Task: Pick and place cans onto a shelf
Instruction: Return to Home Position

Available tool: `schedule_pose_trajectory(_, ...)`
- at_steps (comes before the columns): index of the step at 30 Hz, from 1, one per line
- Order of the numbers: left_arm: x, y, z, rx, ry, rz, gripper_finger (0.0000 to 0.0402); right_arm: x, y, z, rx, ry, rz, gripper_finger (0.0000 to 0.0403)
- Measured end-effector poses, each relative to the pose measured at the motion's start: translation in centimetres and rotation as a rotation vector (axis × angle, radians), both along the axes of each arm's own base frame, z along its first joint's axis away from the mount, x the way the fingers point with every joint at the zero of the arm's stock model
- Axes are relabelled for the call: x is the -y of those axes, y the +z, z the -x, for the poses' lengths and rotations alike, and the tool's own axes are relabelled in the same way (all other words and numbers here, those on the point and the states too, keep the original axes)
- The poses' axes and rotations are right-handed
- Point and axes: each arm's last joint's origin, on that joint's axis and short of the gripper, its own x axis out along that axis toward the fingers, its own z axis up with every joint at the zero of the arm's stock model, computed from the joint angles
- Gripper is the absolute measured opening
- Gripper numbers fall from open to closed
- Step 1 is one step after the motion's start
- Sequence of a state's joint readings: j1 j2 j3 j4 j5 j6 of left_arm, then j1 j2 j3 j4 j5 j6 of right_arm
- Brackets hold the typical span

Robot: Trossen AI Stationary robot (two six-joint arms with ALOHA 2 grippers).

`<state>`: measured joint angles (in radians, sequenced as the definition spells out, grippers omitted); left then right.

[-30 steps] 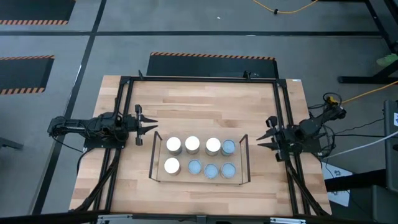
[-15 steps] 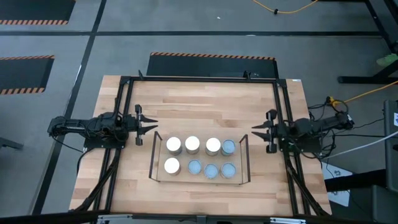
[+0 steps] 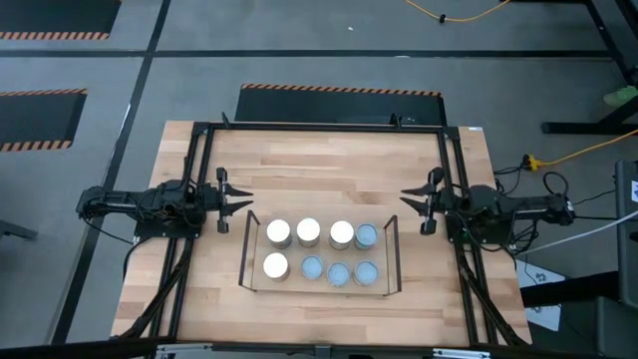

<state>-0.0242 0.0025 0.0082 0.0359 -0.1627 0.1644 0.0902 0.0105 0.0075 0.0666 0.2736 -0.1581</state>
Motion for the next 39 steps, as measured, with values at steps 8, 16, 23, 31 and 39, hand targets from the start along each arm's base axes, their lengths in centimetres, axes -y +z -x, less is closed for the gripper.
schedule_pose_trajectory(8,0.00,0.00,0.00,0.000,0.000,0.000,0.0082,0.44,-0.17,-0.06,-0.013,0.058,-0.025,0.0094)
schedule_pose_trajectory(16,0.00,0.00,0.00,0.000,0.000,0.000,0.0082,0.43,-0.41,-0.09,-0.036,0.166,-0.064,0.0094)
schedule_pose_trajectory(23,0.07,-0.02,-0.01,-0.002,-0.025,0.006,0.0082,0.49,-0.41,-0.09,-0.036,0.161,-0.063,0.0094)
schedule_pose_trajectory(31,0.16,-0.08,-0.02,-0.005,-0.055,0.031,0.0082,0.48,-0.41,-0.09,-0.036,0.161,-0.062,0.0094)
schedule_pose_trajectory(39,0.15,-0.08,-0.02,0.000,-0.056,0.074,0.0082,0.48,-0.41,-0.09,-0.035,0.161,-0.062,0.0094)
